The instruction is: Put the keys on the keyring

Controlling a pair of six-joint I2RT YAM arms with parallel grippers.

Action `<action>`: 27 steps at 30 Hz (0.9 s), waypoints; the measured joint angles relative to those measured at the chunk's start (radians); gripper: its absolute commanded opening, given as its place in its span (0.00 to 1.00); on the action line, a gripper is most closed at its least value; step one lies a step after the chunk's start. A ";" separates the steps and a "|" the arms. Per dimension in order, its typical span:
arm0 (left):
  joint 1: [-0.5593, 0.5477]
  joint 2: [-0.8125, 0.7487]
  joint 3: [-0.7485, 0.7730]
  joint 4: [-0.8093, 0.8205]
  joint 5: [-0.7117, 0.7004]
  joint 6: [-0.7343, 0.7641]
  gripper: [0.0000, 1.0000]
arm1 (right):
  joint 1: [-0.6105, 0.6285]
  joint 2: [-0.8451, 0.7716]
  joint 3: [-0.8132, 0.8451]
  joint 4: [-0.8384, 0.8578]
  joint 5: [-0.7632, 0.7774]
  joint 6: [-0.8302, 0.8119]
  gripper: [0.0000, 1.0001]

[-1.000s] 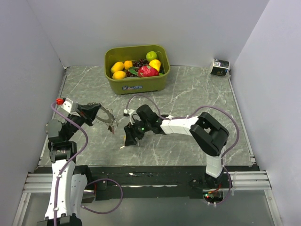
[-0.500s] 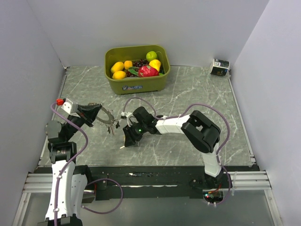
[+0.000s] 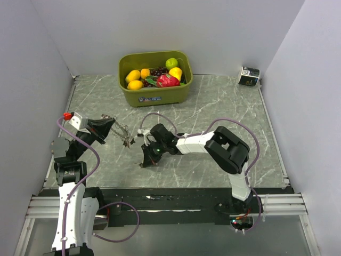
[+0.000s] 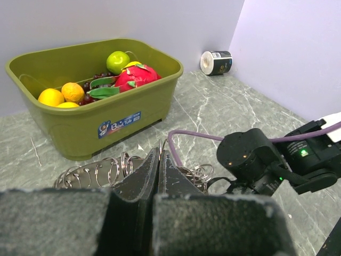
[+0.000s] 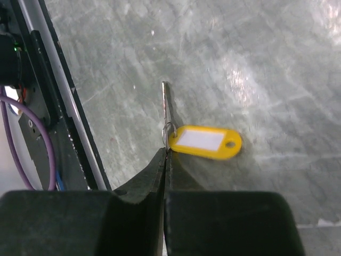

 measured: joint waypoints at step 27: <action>-0.068 0.041 -0.002 -0.025 0.070 0.045 0.01 | -0.150 -0.539 -0.307 -0.307 0.203 -0.076 0.87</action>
